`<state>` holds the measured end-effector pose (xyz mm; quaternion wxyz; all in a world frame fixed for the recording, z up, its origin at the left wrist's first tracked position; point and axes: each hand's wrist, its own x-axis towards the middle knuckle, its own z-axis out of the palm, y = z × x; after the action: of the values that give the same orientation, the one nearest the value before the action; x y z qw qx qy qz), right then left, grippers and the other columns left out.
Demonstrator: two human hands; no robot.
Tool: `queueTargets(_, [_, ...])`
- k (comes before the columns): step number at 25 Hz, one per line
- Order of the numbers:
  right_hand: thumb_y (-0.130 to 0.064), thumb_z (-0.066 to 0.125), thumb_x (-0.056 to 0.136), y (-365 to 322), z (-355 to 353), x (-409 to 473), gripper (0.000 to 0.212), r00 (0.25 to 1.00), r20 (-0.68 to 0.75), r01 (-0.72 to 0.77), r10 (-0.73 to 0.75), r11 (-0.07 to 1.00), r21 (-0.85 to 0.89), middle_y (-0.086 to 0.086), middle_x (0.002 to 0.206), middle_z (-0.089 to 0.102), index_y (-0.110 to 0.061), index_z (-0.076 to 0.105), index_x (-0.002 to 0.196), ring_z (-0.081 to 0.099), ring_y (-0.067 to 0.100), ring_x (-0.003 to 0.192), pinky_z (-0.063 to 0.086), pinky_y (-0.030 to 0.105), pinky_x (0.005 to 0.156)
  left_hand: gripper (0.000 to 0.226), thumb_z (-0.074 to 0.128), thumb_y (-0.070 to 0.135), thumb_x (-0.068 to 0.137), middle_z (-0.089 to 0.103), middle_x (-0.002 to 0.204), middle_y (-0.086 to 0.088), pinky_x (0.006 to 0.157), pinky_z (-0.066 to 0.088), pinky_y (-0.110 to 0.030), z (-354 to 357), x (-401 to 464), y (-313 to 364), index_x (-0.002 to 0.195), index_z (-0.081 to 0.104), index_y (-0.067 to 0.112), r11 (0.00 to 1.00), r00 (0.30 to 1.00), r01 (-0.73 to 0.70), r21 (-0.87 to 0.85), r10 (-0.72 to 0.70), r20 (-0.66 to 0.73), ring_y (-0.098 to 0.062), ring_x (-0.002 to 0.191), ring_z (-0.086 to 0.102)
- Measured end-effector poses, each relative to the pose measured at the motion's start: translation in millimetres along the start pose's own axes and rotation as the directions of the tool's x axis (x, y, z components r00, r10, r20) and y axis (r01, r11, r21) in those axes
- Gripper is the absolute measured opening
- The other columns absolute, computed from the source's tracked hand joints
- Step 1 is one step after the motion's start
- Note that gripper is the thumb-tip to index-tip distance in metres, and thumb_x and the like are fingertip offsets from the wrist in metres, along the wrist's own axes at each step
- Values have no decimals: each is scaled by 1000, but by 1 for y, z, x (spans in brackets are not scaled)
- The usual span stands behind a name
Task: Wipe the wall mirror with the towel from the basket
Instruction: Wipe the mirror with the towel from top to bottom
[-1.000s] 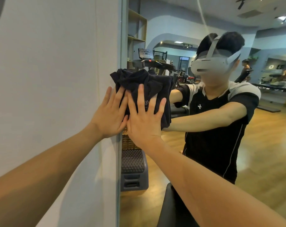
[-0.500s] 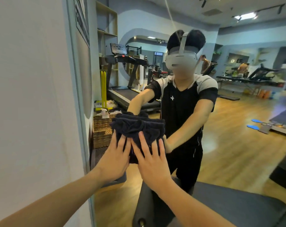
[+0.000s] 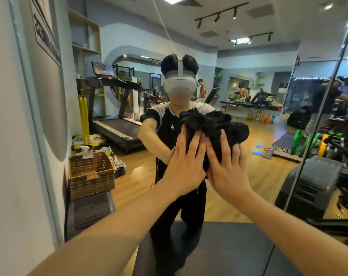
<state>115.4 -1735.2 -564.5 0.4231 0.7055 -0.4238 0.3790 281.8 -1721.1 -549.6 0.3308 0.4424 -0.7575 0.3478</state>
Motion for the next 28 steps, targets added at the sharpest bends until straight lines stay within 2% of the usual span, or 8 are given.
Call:
queueTargets(8, [-38, 44, 99, -70, -18, 157, 71, 975, -112, -183, 194, 978, 102, 19, 170, 17, -25, 20, 165, 31, 50, 143, 25, 63, 118, 75, 25, 38, 102, 3, 167, -30, 126, 11, -57, -98, 79, -131, 160, 4, -6, 971, 998, -51, 234, 56, -15, -46, 156, -3])
queueTargets(11, [-40, 43, 99, -112, -15, 167, 71, 988, -93, -113, 127, 983, 143, 18, 170, 18, -25, 23, 165, 28, 51, 148, 23, 66, 118, 71, 17, 38, 106, 3, 166, -32, 126, 14, -58, -110, 49, -158, 159, 7, -7, 979, 998, 0, 205, 11, -56, -46, 156, 1])
queueTargets(14, [-42, 47, 99, -136, -6, 146, 71, 998, -65, -14, 25, 986, 166, 16, 171, 17, -24, 25, 164, 24, 51, 151, 21, 66, 119, 70, 34, 28, 105, 4, 165, -30, 122, 24, -62, -96, 3, -165, 159, 8, -7, 988, 993, 67, 140, -53, -106, -50, 154, 7])
queueTargets(16, [-41, 52, 100, -145, 5, 116, 69, 997, -73, 44, -32, 986, 163, 15, 171, 18, -24, 29, 163, 29, 50, 149, 22, 64, 119, 74, 40, 27, 102, 5, 164, -31, 117, 32, -66, -82, -28, -152, 159, 9, -8, 990, 986, 129, 65, -121, -117, -53, 152, 10])
queueTargets(20, [-36, 54, 102, -131, 27, 24, 62, 989, -96, 127, -111, 975, 181, 7, 170, 20, -28, 35, 161, 40, 43, 145, 31, 60, 118, 83, 41, 23, 94, 8, 157, -28, 109, 28, -79, -37, -83, -94, 159, -1, -7, 997, 989, -39, 65, 48, -143, -49, 146, 13])
queueTargets(22, [-34, 51, 103, -101, 34, -30, 58, 991, -63, 125, -115, 976, 176, 5, 169, 23, -31, 37, 159, 41, 40, 145, 35, 58, 118, 81, 40, 21, 89, 10, 154, -30, 114, 24, -74, -3, -102, -48, 156, 8, -11, 996, 991, -67, 51, 72, -115, -50, 145, 14])
queueTargets(25, [-32, 50, 102, -34, 37, -97, 58, 996, -26, 88, -85, 987, 131, 6, 169, 24, -32, 38, 159, 47, 40, 141, 43, 56, 113, 79, 44, 22, 88, 18, 154, -39, 115, 17, -72, 57, -112, 24, 151, 18, -18, 997, 997, -32, 75, 27, 72, -55, 146, 15])
queueTargets(28, [-30, 57, 100, 38, 26, -130, 64, 995, -7, 96, -95, 995, 25, 10, 168, 23, -29, 33, 160, 40, 39, 145, 36, 54, 119, 81, 46, 28, 92, 27, 154, -40, 114, 17, -78, 97, -89, 91, 153, 19, -17, 999, 974, -43, 7, 40, 225, -62, 147, 15])
